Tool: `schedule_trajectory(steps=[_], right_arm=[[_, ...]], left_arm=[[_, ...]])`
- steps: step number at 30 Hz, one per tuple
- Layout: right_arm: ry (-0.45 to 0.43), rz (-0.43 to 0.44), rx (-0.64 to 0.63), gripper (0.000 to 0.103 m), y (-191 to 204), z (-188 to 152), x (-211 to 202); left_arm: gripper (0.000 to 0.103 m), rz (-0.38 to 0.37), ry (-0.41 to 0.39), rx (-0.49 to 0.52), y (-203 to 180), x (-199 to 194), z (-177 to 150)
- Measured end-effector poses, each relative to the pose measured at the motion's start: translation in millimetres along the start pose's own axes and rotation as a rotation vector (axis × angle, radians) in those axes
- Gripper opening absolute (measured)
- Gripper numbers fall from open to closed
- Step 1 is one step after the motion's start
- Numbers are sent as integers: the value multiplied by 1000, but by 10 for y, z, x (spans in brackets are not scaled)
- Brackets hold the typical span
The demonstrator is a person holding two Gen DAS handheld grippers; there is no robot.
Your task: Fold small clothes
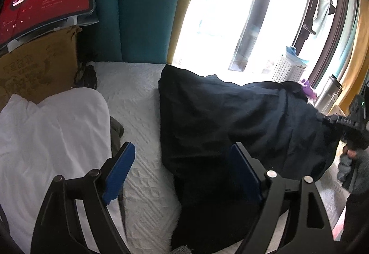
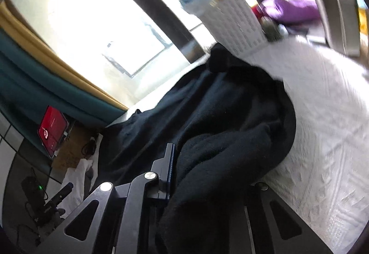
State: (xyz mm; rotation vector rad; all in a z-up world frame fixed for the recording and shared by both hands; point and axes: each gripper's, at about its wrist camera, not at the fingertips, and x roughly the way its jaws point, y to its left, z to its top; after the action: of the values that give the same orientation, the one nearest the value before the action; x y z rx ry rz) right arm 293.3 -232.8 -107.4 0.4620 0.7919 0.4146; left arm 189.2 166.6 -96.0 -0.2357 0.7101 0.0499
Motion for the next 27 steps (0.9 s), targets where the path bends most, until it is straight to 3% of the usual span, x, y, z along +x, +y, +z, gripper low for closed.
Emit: schedule_trajectory(steps=[12, 23, 27], right_arm=[[6, 8, -246, 16, 1262, 136, 296], [184, -5, -513, 16, 2233, -537, 1123], [260, 5, -553, 16, 2373, -808, 1373]], left_arm=[[85, -19, -57, 20, 327, -225, 62], [85, -37, -113, 2, 556, -466, 60], [85, -38, -117, -6, 632, -516, 18]])
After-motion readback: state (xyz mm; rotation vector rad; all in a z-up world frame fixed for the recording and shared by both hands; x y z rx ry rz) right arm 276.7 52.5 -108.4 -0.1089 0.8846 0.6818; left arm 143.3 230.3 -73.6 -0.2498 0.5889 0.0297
